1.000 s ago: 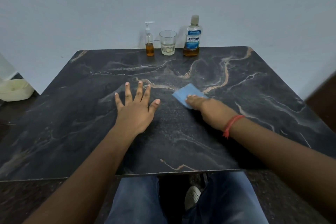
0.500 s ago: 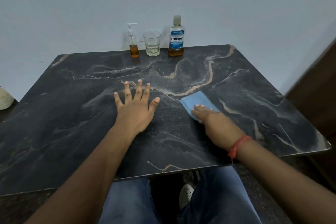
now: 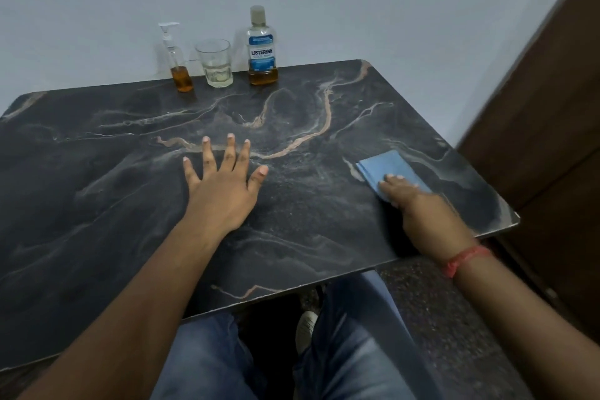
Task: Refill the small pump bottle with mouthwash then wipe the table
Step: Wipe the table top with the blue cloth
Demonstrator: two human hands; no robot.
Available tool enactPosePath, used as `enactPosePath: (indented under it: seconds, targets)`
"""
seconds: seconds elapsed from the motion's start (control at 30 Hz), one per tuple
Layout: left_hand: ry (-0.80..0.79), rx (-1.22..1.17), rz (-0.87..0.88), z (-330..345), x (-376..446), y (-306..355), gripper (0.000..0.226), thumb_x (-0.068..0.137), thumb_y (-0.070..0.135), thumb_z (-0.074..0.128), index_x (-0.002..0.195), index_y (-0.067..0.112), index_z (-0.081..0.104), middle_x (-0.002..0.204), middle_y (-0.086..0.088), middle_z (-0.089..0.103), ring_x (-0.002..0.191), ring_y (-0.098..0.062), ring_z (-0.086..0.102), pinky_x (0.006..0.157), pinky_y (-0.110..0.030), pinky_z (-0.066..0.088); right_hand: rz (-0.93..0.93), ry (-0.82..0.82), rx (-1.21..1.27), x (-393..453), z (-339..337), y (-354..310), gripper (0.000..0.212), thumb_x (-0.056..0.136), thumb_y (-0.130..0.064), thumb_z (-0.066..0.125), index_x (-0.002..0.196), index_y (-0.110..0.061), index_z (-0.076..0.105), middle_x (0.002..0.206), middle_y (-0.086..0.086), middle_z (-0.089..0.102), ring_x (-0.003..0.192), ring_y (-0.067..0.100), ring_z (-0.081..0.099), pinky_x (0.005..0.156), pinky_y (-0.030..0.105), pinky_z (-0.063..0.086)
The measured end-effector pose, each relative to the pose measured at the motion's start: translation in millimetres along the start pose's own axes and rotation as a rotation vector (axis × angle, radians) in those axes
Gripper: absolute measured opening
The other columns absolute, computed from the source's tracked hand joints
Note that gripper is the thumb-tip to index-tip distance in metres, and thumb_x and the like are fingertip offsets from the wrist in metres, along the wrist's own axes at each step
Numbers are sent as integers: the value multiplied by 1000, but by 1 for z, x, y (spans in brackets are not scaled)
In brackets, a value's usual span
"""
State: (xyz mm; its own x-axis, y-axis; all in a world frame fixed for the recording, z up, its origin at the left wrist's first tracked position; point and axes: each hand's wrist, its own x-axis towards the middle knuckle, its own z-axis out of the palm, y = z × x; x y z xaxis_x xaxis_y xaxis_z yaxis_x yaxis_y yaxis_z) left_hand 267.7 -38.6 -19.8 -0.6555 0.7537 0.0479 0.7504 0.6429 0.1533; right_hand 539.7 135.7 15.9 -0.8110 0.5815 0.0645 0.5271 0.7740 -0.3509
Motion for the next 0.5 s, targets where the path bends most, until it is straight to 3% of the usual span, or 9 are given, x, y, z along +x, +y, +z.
enactPosePath:
  seconds: [0.07,0.13,0.2,0.27,0.37,0.43,0.5]
  targets:
    - [2,5,17,2,0,6,79,88,73,-10,157,36,-9,164,9,-21,147,-29,-29,114,-65,-13,-144,-123,38,-18,11,-9,61,88,10,54,144,-11,42,156,7,29,146,19,24,110,9,-2]
    - [2,11,30,4,2,11,78,88,73,-10,157,36,-10,164,9,-21,147,-29,-30,114,-65,-13,-225,-129,82,-29,10,-2,57,90,5,54,142,-18,47,153,-1,34,143,9,24,112,7,2]
    - [2,15,35,3,5,15,77,90,72,-9,157,36,-10,164,8,-20,147,-29,-30,115,-65,-12,-53,-7,90,-21,-3,24,56,90,10,50,140,-16,50,151,1,37,141,7,26,108,1,2]
    - [-2,10,38,2,6,18,77,90,72,-9,157,35,-9,165,7,-20,147,-30,-29,114,-66,-12,118,69,31,-17,-9,37,63,88,14,44,144,-14,42,156,5,30,145,13,24,110,6,0]
    - [12,21,64,1,6,25,78,89,73,-11,157,36,-10,164,7,-20,147,-30,-30,114,-65,-11,-51,18,73,-32,11,19,60,90,8,45,144,-18,44,154,-1,30,142,7,19,107,1,-7]
    - [15,29,74,1,8,29,78,88,74,-11,156,36,-10,164,7,-20,147,-30,-30,114,-65,-12,-134,-27,114,-33,7,24,61,88,11,48,141,-20,49,151,-3,36,138,2,23,107,0,-4]
    - [5,29,72,2,10,30,79,88,74,-12,157,36,-10,164,7,-20,147,-30,-30,114,-65,-12,41,63,81,-13,-8,44,65,86,15,43,141,-19,50,152,-1,37,139,6,28,111,5,1]
